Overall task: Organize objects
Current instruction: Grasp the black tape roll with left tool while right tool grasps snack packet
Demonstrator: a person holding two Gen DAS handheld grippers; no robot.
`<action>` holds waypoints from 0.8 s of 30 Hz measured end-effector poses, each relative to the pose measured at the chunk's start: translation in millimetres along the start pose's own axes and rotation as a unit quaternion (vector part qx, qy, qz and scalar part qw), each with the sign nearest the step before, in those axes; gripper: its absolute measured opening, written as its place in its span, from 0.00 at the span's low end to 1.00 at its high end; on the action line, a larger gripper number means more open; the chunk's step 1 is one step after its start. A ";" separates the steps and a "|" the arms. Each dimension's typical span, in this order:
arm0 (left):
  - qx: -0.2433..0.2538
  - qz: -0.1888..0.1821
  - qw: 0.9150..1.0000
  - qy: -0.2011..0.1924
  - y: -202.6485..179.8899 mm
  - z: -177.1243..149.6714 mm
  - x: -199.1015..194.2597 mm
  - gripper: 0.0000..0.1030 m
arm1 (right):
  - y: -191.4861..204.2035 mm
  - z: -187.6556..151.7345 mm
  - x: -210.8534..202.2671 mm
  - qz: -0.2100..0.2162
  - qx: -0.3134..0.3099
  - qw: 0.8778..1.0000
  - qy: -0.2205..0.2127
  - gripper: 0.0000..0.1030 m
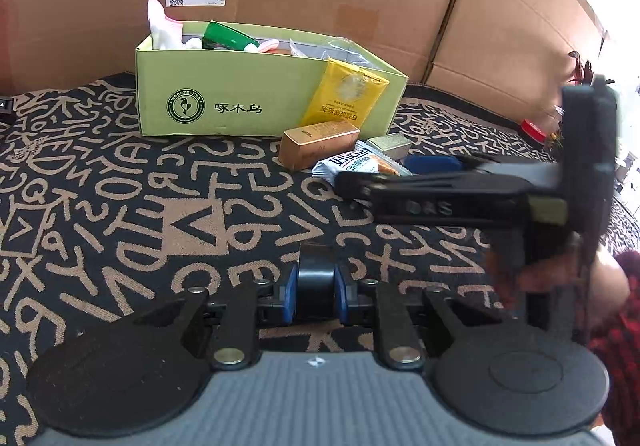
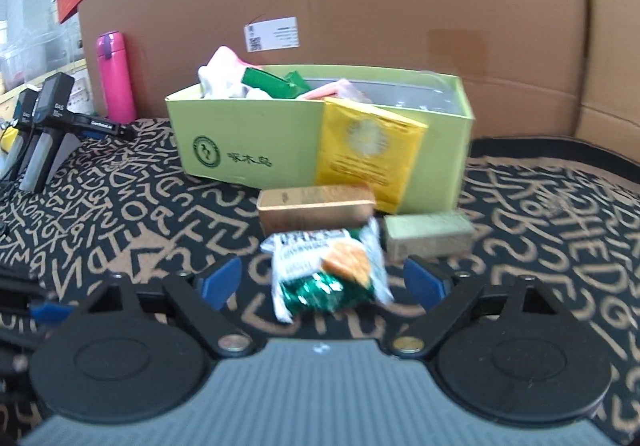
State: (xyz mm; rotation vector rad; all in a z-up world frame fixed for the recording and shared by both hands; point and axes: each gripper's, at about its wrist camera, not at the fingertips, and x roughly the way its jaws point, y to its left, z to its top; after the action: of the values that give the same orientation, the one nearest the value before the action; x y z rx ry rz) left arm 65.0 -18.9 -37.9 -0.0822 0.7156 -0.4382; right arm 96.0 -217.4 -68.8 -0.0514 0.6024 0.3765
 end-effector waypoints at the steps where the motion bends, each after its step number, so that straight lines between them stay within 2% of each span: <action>1: -0.001 -0.001 1.000 0.000 0.6 -0.1 -0.5 0.19 | 0.7 1.2 4.1 0.000 -0.002 1.000 0.003 0.85; 5: -0.001 -0.003 1.000 0.001 1.1 -0.7 -0.7 0.20 | 2.1 0.3 10.4 -0.002 -0.008 1.000 0.016 0.55; 8: 0.000 -0.006 1.000 0.003 0.2 -0.7 0.7 0.20 | -0.5 -2.5 3.2 0.004 0.004 1.000 0.013 0.51; 19: 0.007 -0.010 1.000 0.010 -2.6 -1.1 3.6 0.20 | 5.7 -38.0 -63.1 -0.007 0.017 0.999 0.035 0.50; 22: 0.002 -0.009 1.000 0.009 -2.4 -0.6 5.2 0.20 | 12.5 -44.2 -72.2 -0.008 0.018 0.999 0.033 0.55; 24: -0.003 -0.006 1.000 0.010 -2.3 -0.3 7.1 0.25 | 16.4 -46.5 -72.6 -0.011 0.013 0.999 0.033 0.60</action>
State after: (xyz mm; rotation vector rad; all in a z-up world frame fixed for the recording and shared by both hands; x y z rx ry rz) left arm 68.7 -23.9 -42.0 -0.0871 0.7363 -0.4486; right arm 9.8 -233.4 -65.3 -0.0459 0.6705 0.3471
